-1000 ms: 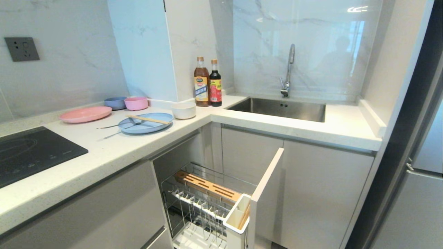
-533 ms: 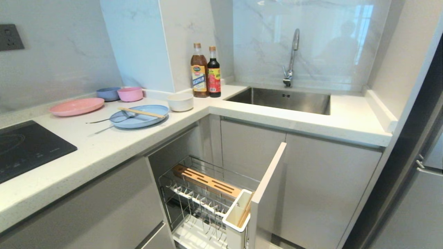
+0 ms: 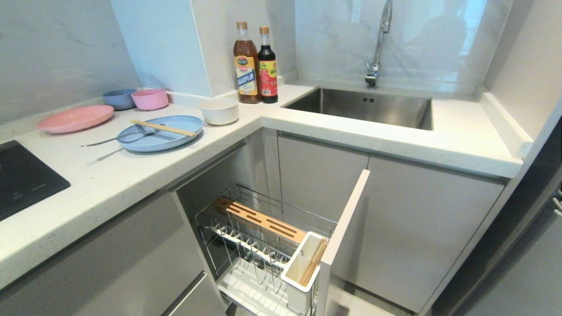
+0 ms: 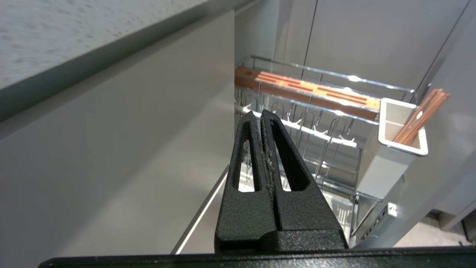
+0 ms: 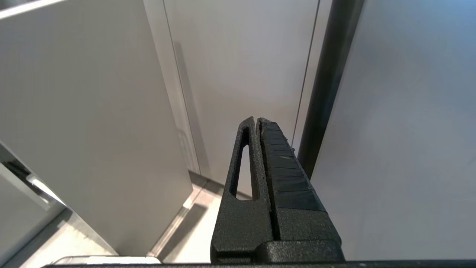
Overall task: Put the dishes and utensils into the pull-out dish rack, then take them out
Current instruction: Pick up the chopsticks and place it in the cupboard
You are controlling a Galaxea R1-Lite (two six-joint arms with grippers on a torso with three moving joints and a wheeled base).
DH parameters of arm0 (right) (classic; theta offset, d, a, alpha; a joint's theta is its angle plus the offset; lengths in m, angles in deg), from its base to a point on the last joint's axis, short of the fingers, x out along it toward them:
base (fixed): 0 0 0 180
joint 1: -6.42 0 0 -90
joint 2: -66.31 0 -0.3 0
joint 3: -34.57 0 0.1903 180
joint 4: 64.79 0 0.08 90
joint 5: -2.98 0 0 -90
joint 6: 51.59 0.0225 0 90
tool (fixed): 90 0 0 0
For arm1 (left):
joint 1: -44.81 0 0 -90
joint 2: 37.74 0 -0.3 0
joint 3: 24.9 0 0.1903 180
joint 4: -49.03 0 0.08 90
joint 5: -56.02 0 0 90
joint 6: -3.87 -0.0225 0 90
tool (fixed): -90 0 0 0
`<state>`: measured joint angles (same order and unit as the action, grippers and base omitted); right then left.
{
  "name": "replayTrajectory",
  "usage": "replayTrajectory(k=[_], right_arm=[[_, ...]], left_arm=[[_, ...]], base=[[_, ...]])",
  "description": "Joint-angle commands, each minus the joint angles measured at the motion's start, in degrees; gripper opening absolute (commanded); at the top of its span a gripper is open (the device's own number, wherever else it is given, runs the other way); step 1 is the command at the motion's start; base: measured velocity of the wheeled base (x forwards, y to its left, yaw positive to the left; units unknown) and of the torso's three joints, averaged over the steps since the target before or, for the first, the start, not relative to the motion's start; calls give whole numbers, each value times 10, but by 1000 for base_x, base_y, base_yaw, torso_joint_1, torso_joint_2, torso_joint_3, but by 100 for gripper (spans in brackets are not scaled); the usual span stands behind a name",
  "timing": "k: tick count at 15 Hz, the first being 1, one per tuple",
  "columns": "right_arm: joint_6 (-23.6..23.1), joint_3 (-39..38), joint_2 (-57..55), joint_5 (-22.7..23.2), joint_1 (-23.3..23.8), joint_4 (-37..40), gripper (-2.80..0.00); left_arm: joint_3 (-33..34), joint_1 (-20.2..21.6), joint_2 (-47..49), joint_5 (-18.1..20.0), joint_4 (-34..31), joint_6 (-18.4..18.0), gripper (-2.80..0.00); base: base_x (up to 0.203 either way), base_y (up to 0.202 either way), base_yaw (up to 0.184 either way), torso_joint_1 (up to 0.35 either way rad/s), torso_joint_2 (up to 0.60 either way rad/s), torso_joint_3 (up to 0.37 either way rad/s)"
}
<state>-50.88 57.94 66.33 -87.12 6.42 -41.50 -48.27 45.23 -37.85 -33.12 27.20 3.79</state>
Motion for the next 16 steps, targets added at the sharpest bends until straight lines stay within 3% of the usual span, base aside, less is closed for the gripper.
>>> replayTrajectory(k=[1, 16], right_arm=[[0, -1, 0, 0, 0, 0, -280], [0, -1, 0, 0, 0, 0, -280]], left_arm=[[6, 0, 0, 0, 0, 0, -280], [7, 1, 0, -2, 2, 10, -280]], base=[[0, 0, 0, 6, 2, -202], [0, 0, 0, 3, 2, -193]])
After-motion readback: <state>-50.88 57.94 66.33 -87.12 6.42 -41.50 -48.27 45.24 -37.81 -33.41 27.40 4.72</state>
